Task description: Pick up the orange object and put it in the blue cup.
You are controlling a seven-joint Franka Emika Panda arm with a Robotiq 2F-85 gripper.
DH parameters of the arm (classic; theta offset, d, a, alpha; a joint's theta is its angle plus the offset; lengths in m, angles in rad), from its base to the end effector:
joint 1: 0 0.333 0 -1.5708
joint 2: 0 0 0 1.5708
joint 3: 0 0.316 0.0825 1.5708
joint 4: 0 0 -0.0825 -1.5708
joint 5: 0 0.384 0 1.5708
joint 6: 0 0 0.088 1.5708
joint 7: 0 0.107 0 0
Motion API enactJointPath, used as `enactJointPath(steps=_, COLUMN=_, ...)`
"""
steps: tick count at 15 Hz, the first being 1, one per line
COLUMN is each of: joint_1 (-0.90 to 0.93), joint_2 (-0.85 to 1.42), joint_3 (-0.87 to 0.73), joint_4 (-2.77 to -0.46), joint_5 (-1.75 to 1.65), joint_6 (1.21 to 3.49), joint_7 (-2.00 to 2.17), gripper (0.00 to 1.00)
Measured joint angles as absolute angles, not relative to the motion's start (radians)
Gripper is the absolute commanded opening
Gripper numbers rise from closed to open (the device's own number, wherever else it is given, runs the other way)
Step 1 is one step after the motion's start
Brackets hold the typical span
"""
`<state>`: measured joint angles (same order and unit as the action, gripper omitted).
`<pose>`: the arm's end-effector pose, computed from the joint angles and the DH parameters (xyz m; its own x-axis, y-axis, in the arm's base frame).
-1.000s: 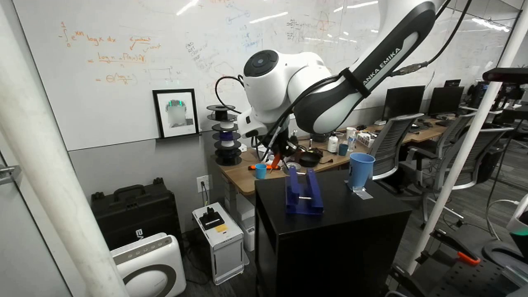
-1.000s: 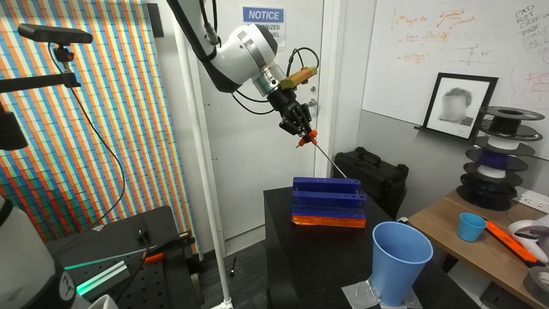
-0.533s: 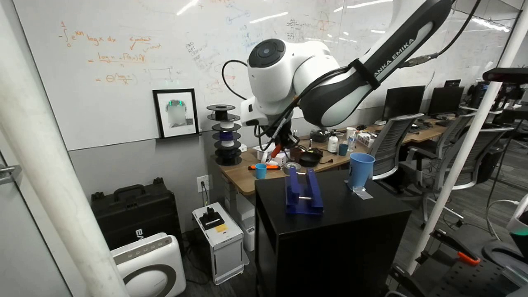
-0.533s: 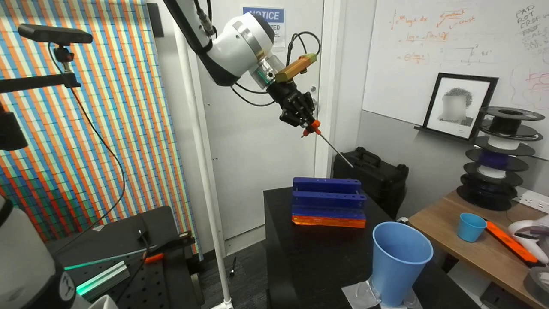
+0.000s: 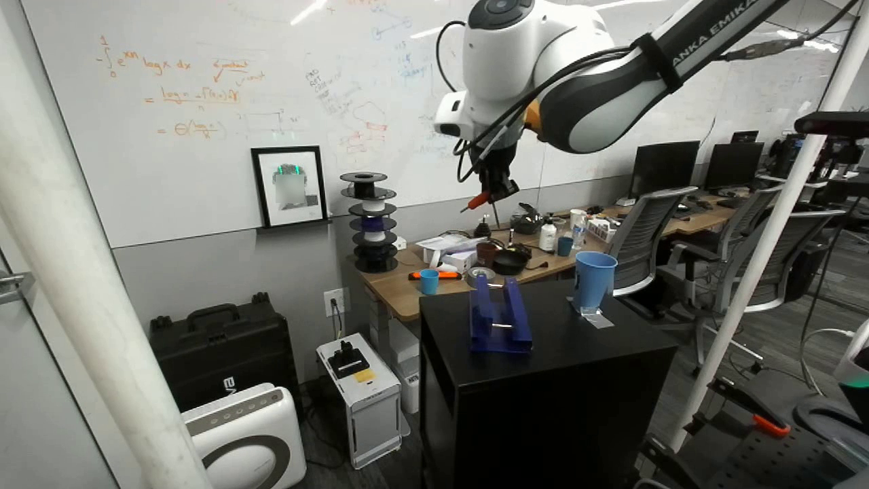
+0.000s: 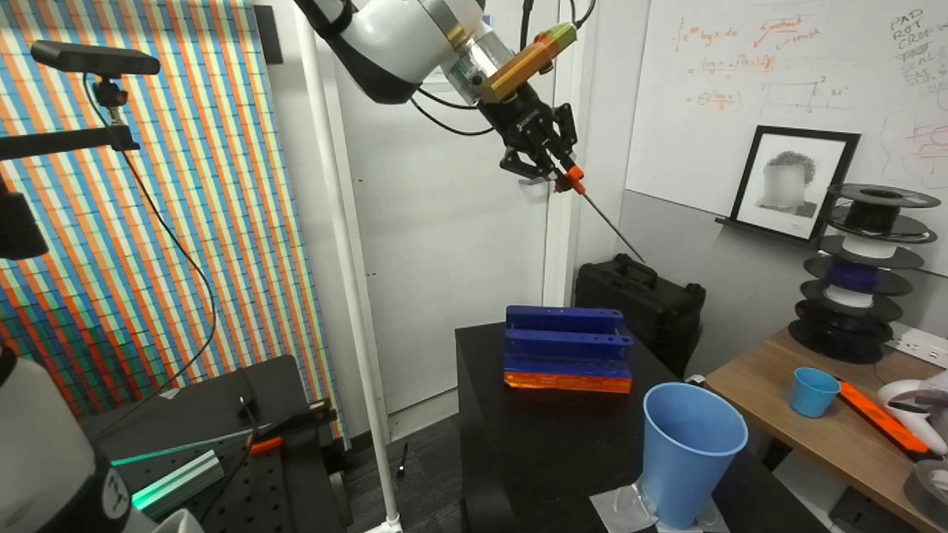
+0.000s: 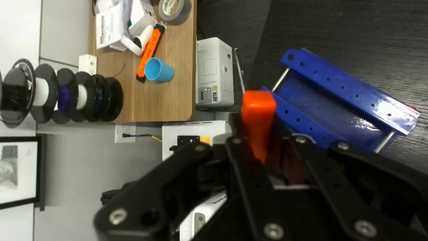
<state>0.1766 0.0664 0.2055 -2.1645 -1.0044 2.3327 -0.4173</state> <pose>0.5255 0.1950 0.3817 0.2021 0.8951 -0.3973 0.8362 0.0534 0.5458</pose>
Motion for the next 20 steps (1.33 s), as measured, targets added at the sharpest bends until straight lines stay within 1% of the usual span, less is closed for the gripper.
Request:
enactJointPath(steps=6, joint_1=0.093, joint_2=-0.036, joint_3=0.102, joint_4=-2.305, joint_5=-0.823, joint_6=2.459, joint_7=-0.431, gripper=0.12)
enactJointPath(steps=11, joint_1=0.073, joint_2=-0.099, joint_3=0.062, joint_4=-2.377, joint_5=-0.791, joint_6=2.460, joint_7=-0.409, gripper=0.12)
enactJointPath(steps=20, joint_1=0.065, joint_2=-0.188, joint_3=0.043, joint_4=-2.480, joint_5=-0.749, joint_6=2.419, joint_7=-0.354, gripper=0.12)
